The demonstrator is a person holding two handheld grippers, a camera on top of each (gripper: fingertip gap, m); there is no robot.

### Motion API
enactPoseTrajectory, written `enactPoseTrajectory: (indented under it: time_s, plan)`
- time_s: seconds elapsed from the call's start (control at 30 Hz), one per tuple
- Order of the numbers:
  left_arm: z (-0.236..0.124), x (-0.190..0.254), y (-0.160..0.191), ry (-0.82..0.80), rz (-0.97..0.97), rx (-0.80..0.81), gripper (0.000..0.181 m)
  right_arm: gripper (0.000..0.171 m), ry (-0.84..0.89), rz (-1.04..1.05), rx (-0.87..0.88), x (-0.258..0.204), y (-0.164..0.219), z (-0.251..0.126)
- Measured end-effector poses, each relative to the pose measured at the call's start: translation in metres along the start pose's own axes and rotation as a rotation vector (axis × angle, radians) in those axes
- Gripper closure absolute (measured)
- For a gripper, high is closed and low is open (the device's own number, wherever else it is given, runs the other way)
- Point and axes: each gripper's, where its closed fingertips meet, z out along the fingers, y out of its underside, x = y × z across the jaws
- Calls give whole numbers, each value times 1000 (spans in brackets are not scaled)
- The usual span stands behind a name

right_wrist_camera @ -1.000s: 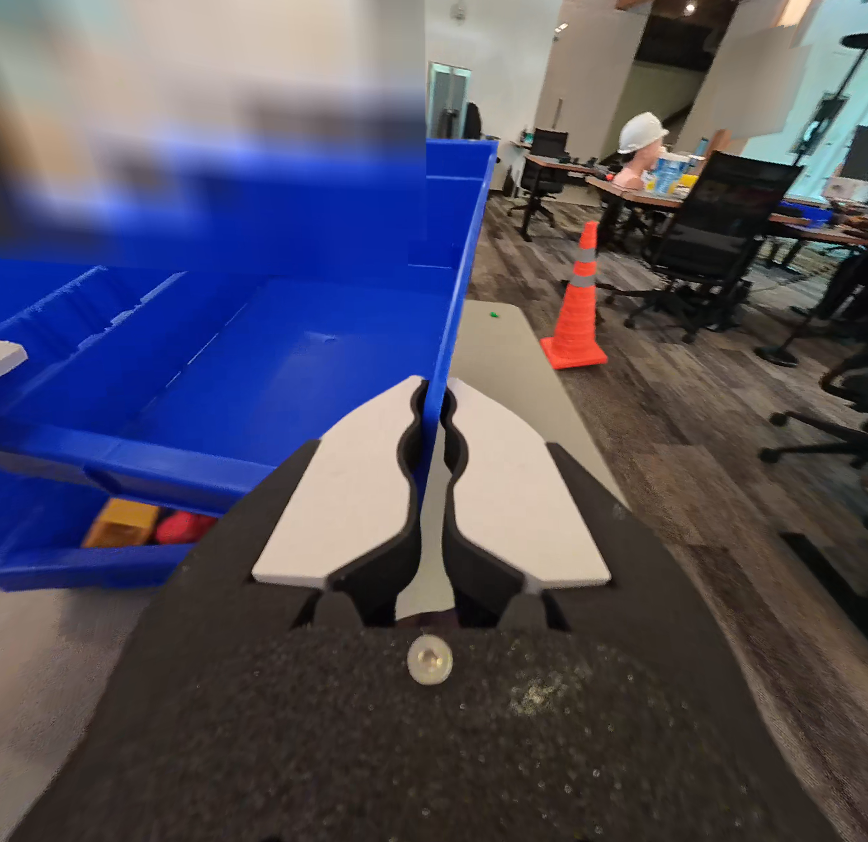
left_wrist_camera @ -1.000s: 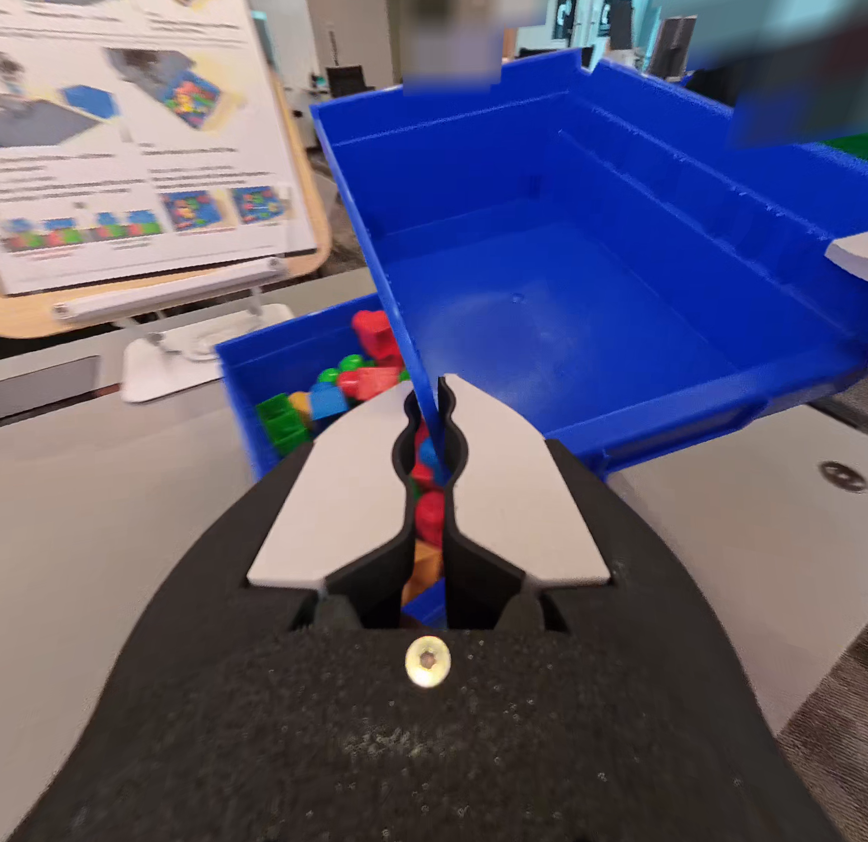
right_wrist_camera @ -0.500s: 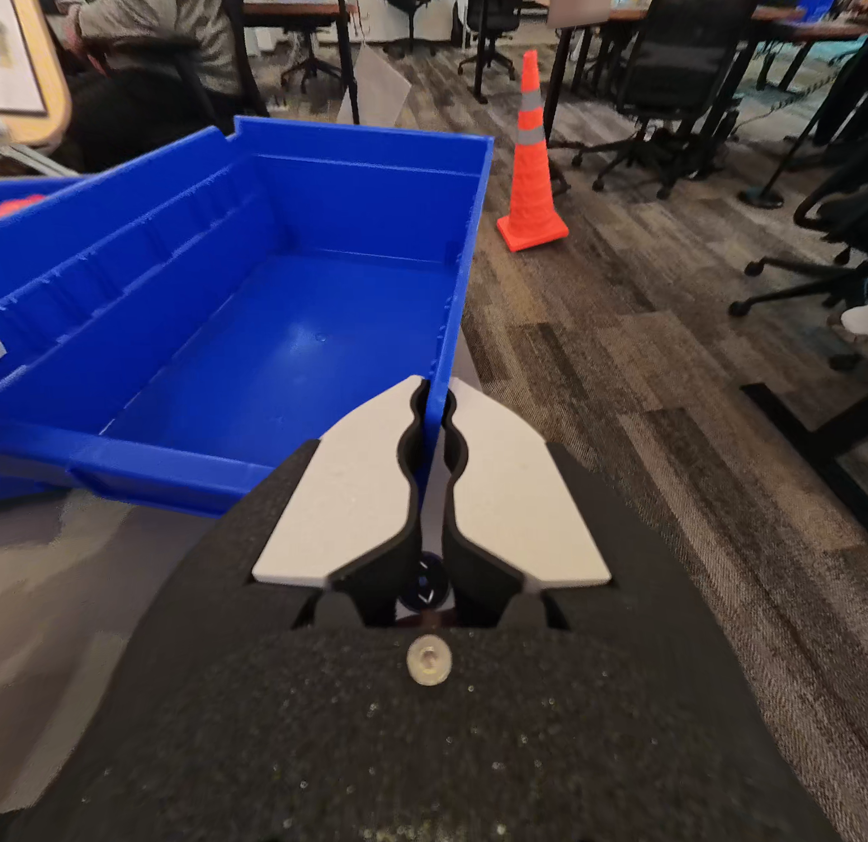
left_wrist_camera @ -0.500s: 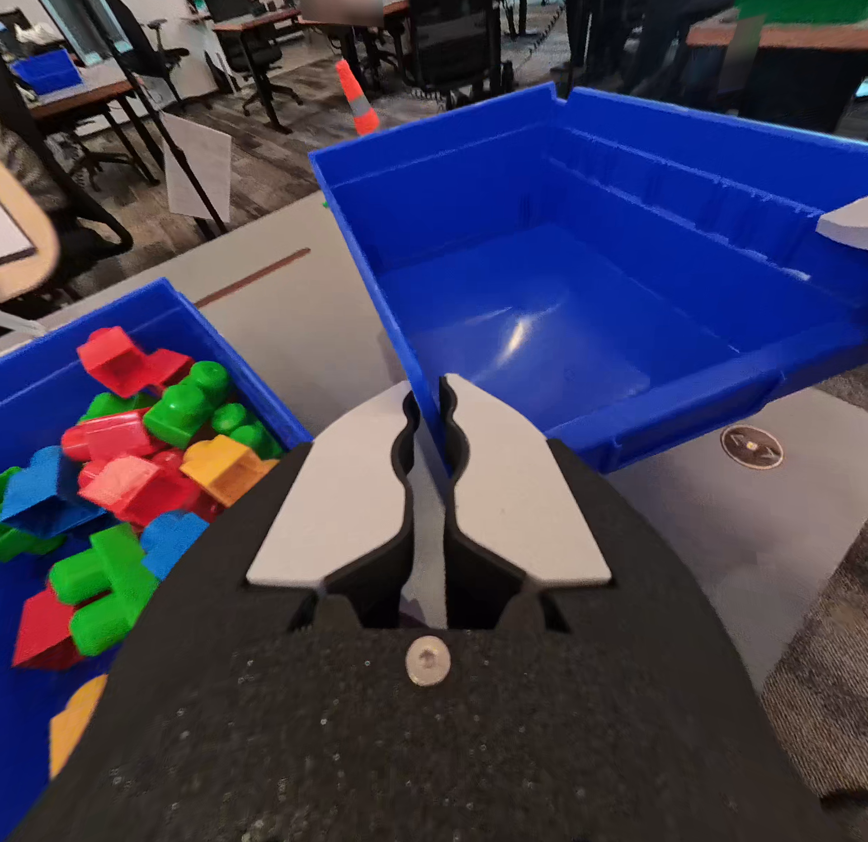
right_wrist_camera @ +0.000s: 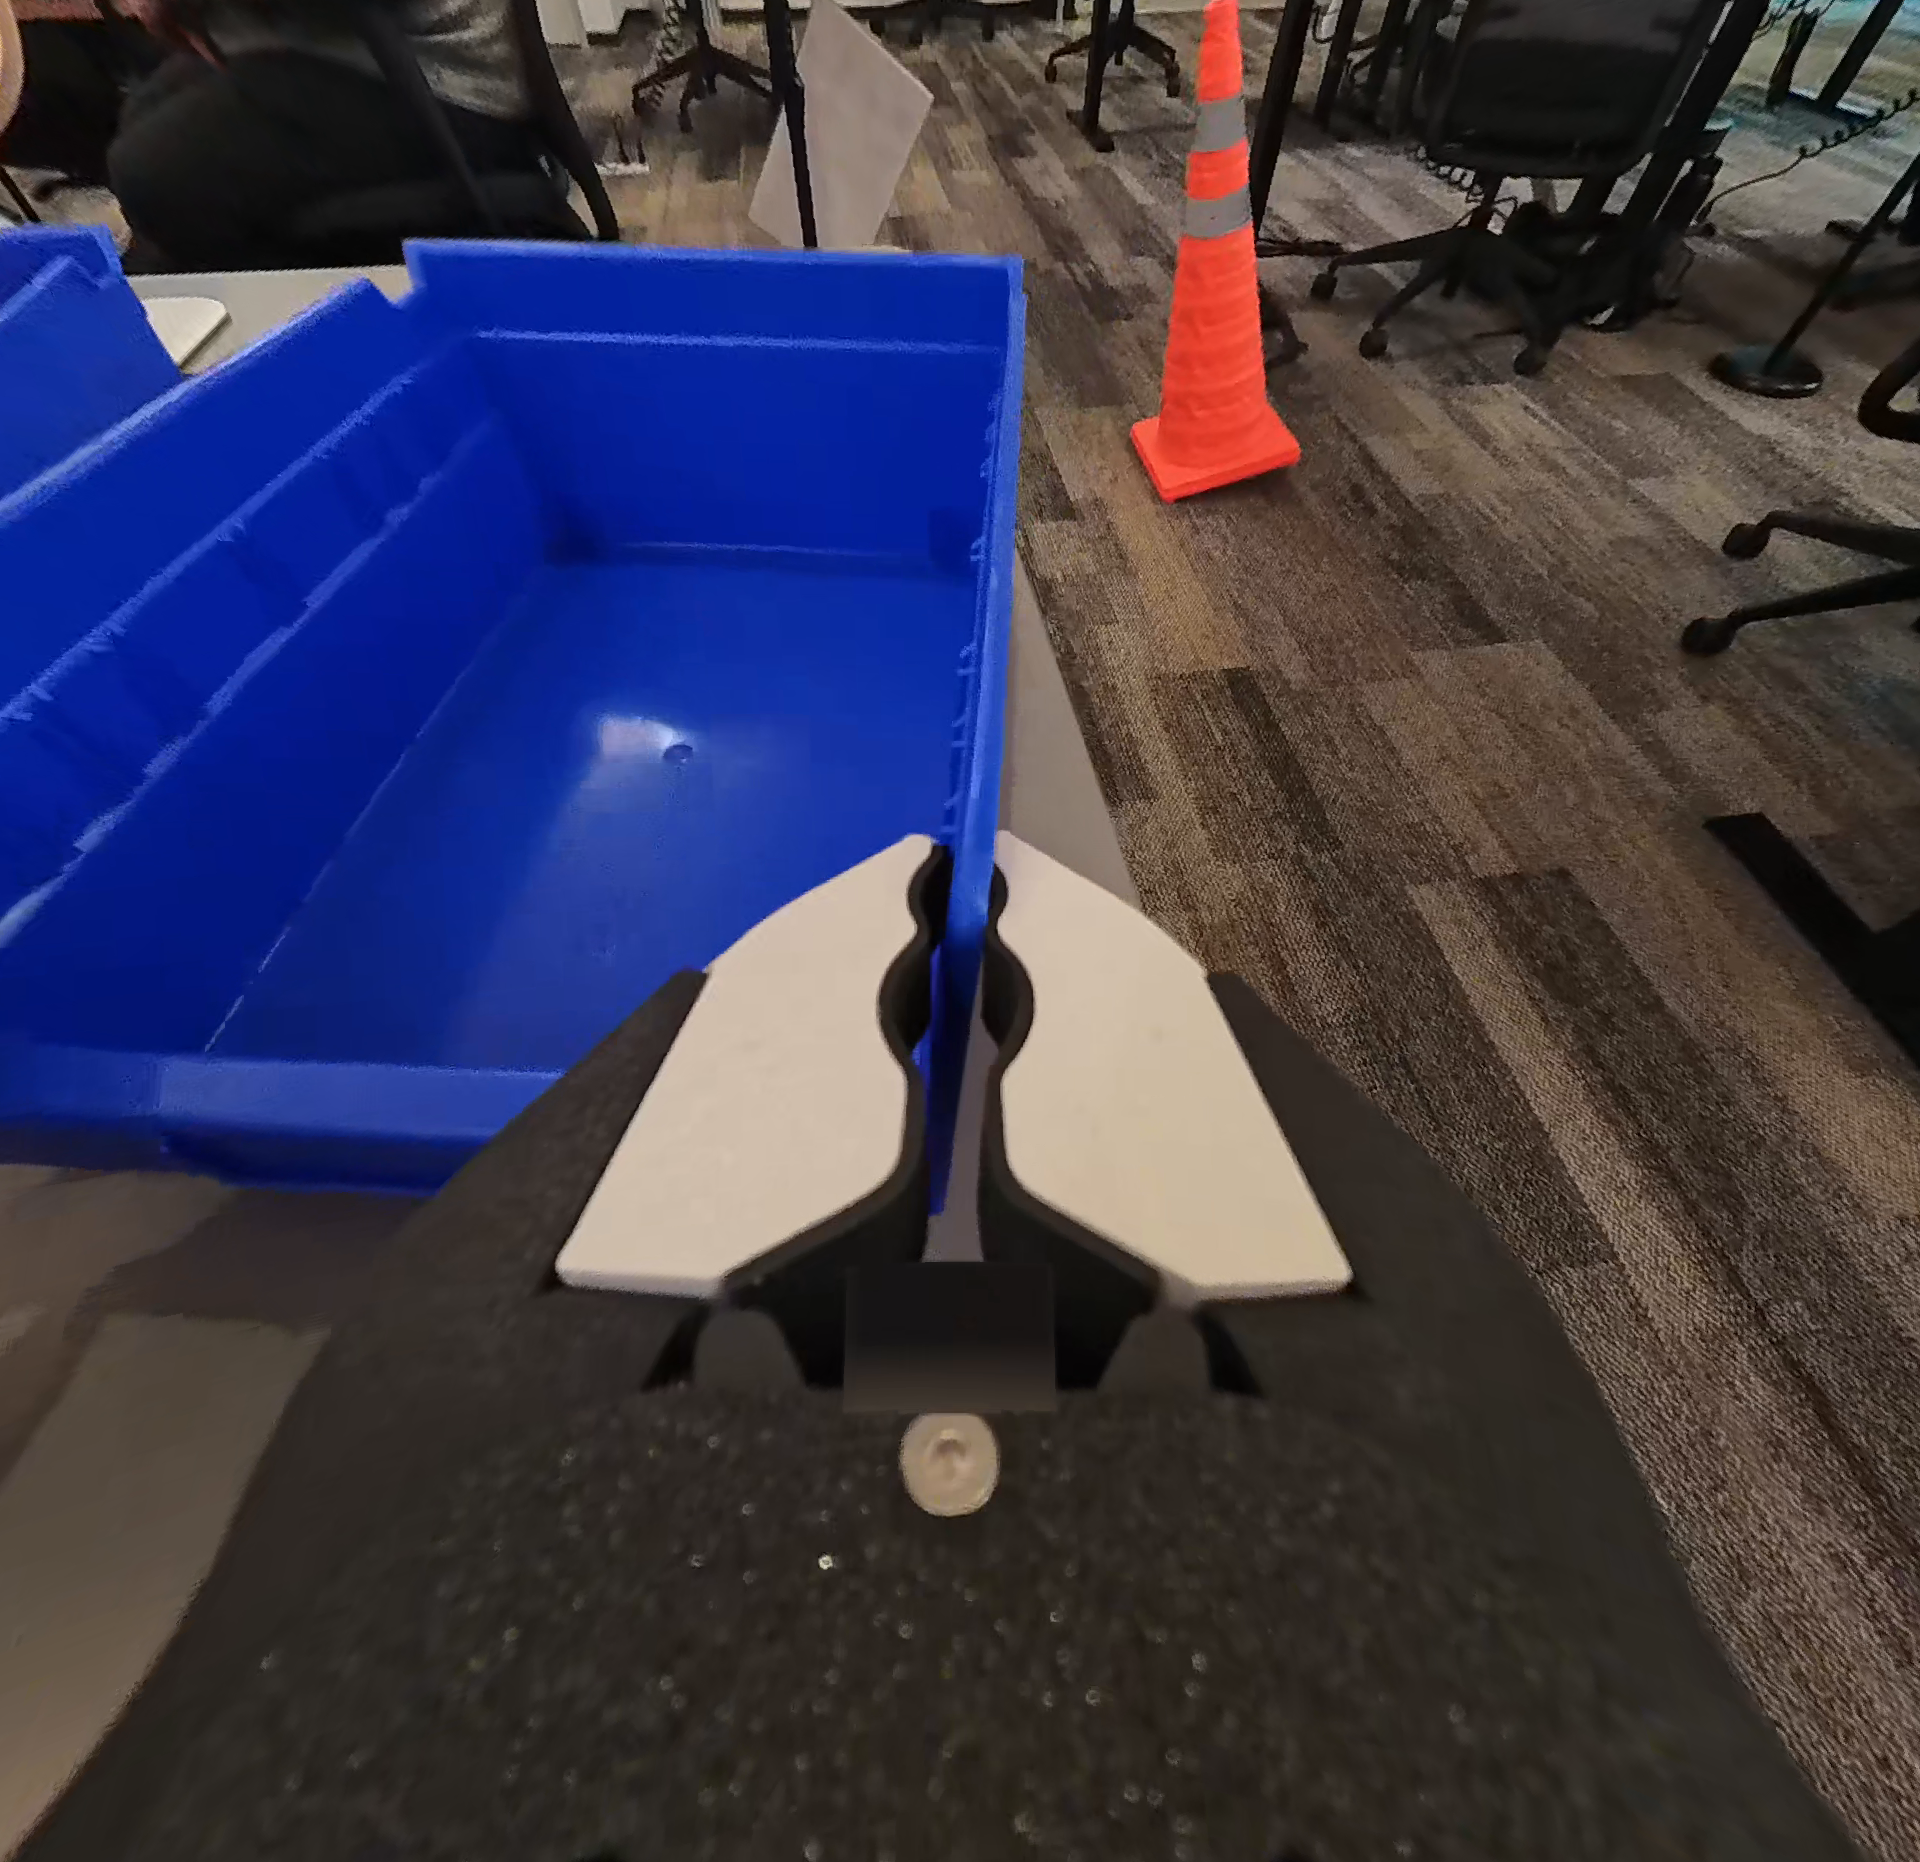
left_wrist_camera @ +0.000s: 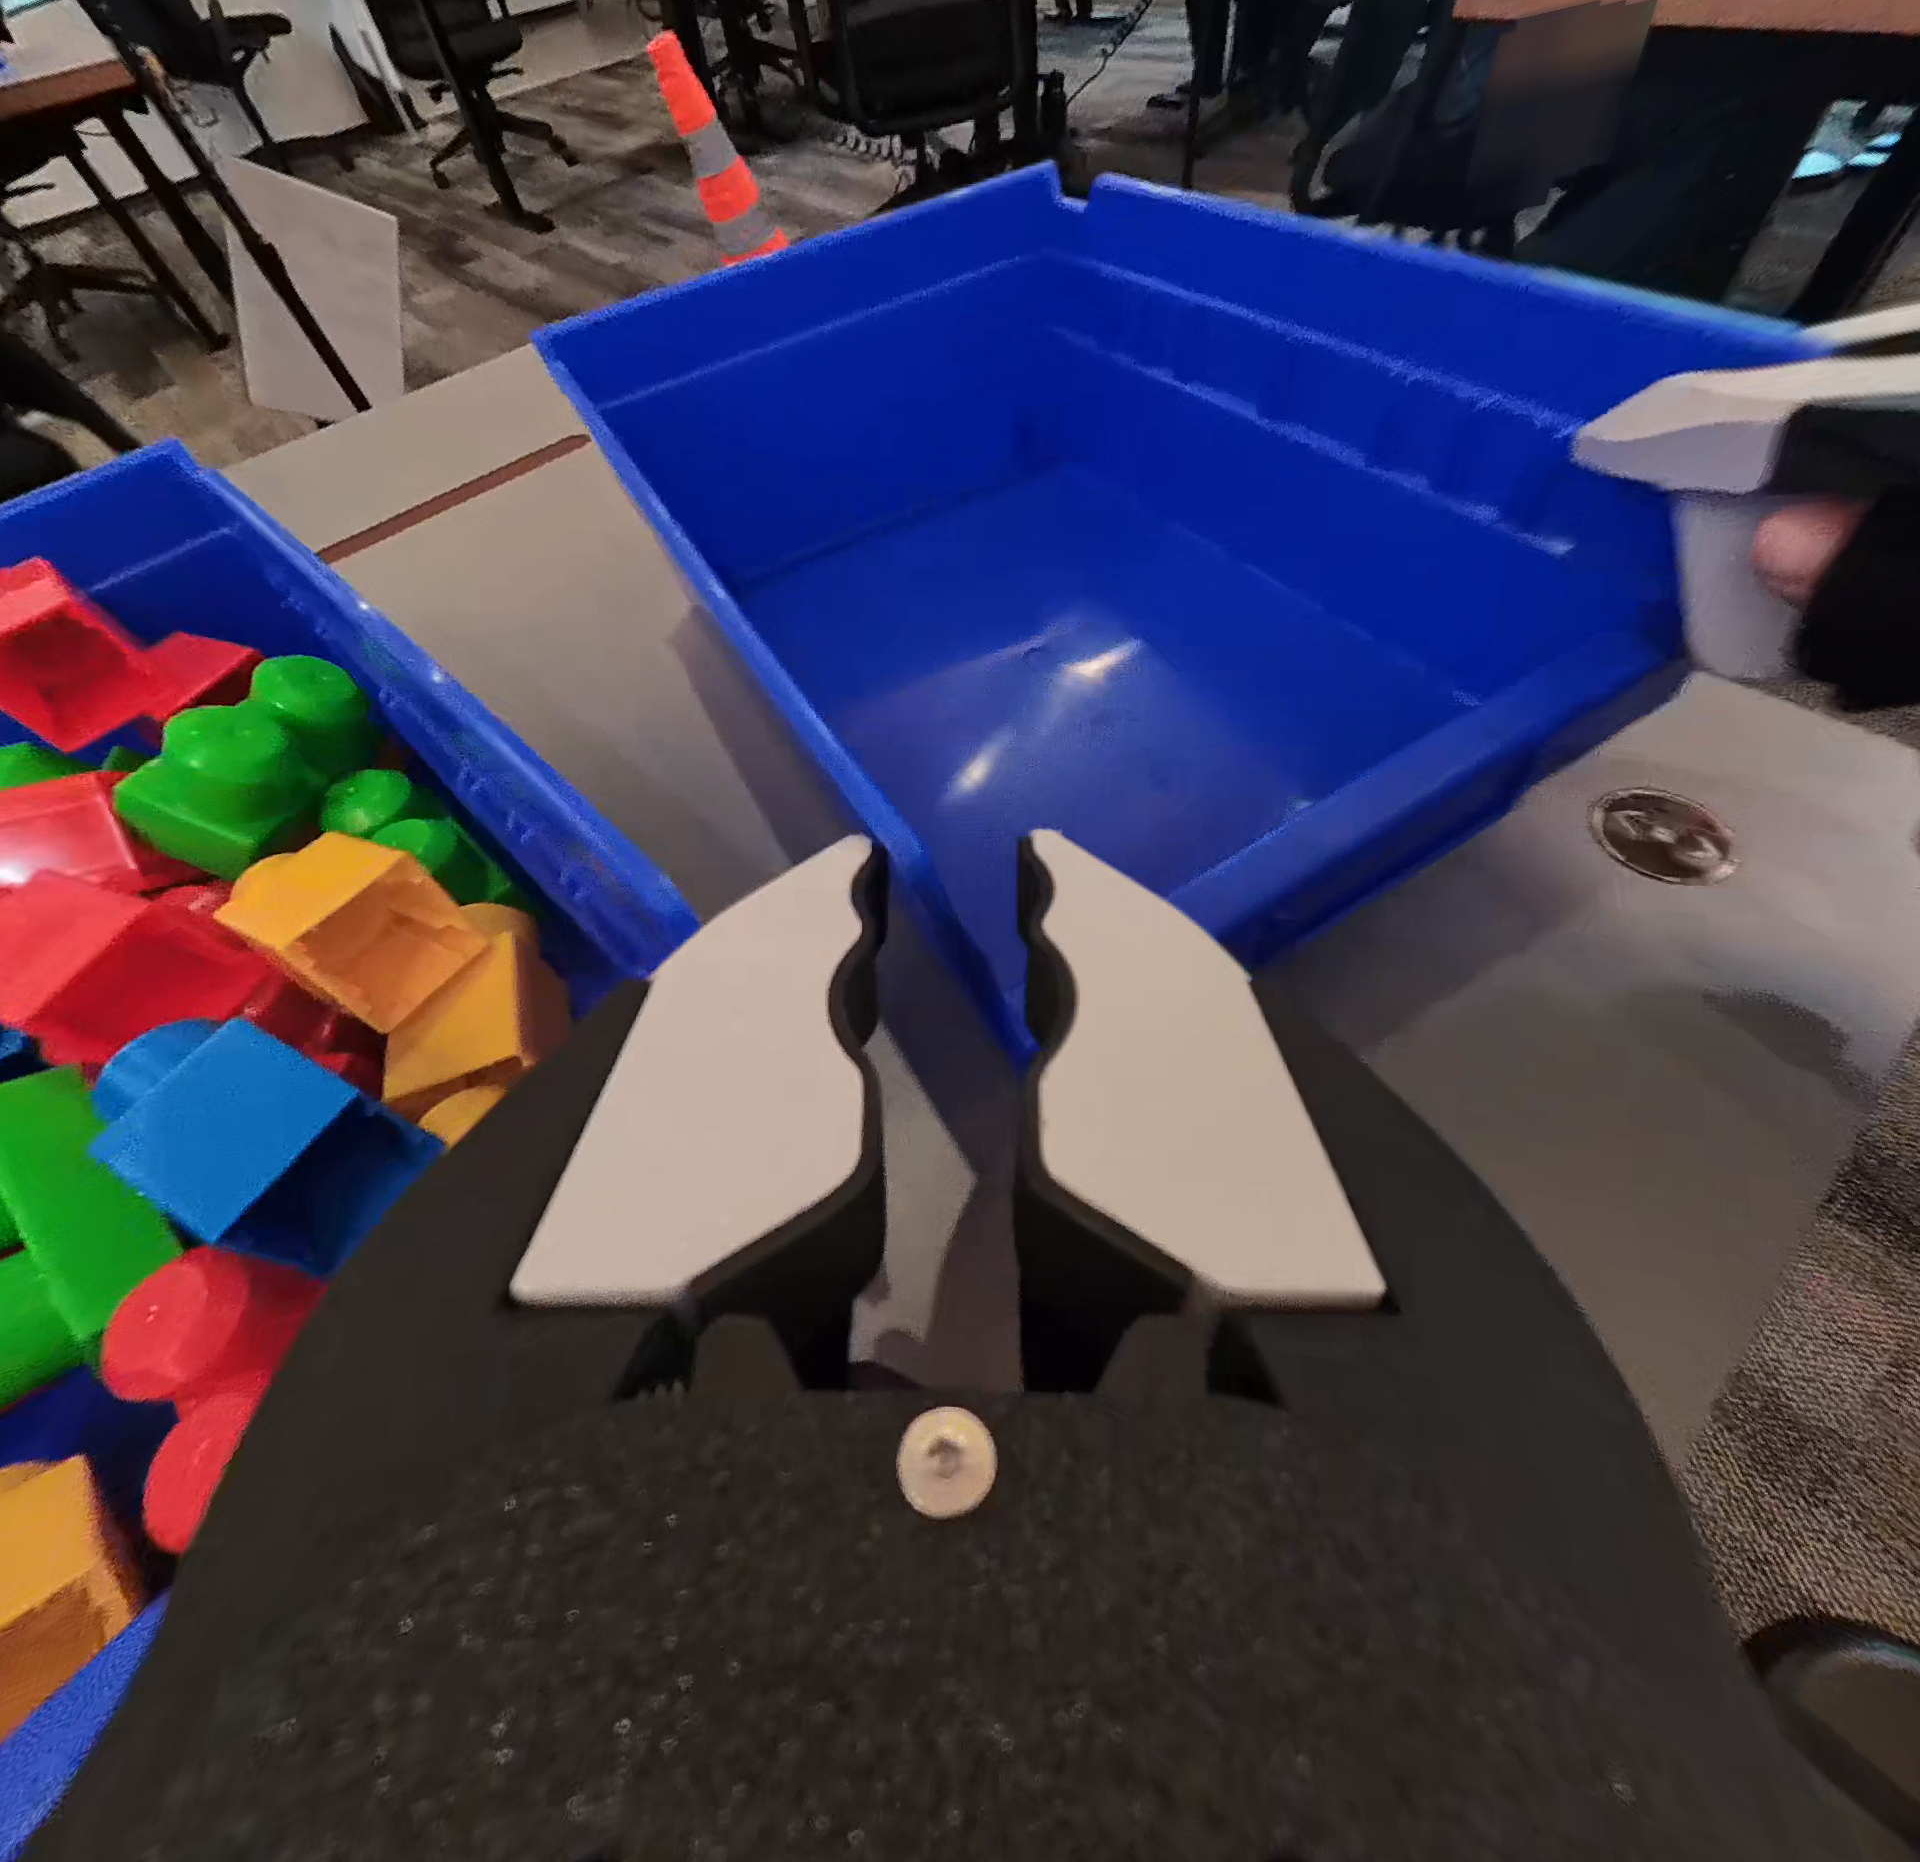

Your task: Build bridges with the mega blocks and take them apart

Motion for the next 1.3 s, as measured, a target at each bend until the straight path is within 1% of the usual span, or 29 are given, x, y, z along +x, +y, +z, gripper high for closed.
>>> enactPoseTrajectory:
  time_s: [0.07,0.13,0.17,0.23,0.3,0.37,0.43,0.47,0.53,0.67,0.73,0.77,0.8,0.83,1.03,1.17,1.3]
  plan:
    - [-19,-1,-1,20,5,26,151,163,16,-25,0,-2,4,0]
    - [-45,-12,-1,30,-5,48,149,152,14,-39,10,-6,5,-3]
    - [-60,-25,0,12,-16,64,147,144,28,-52,21,-7,3,-6]
    - [-94,-66,4,-57,-50,89,146,135,83,-87,51,-4,-6,-20]
    - [-128,-118,14,-163,-100,101,145,128,124,-102,90,-9,-19,-38]
    - [-155,-162,27,-244,-173,98,142,126,129,-117,151,-28,-34,-54]
    - [-168,-194,41,-307,-238,81,140,126,107,-157,209,-59,-48,-65]
    - [-169,-205,50,-331,-265,65,138,128,72,-170,235,-78,-53,-68]
    - [-162,-212,65,-329,-316,24,133,129,-29,-161,280,-123,-59,-73]
    - [-138,-201,80,-288,-349,-25,130,133,-200,-183,278,-201,-47,-75]
    - [-127,-197,84,-277,-365,-40,137,134,-258,-188,258,-227,-37,-74]
    - [-124,-198,84,-289,-362,-44,150,134,-280,-189,250,-237,-33,-75]
    - [-121,-201,85,-306,-353,-48,163,135,-294,-192,243,-243,-29,-75]
    - [-119,-202,84,-305,-347,-47,167,135,-301,-198,237,-248,-26,-75]
    - [-122,-222,88,-389,-321,-64,176,136,-293,-204,189,-242,-11,-67]
    - [-130,-249,94,-424,-365,-62,178,137,-298,-184,187,-237,-10,-64]
    - [-138,-267,100,-406,-417,-62,178,138,-312,-196,188,-244,-11,-59]
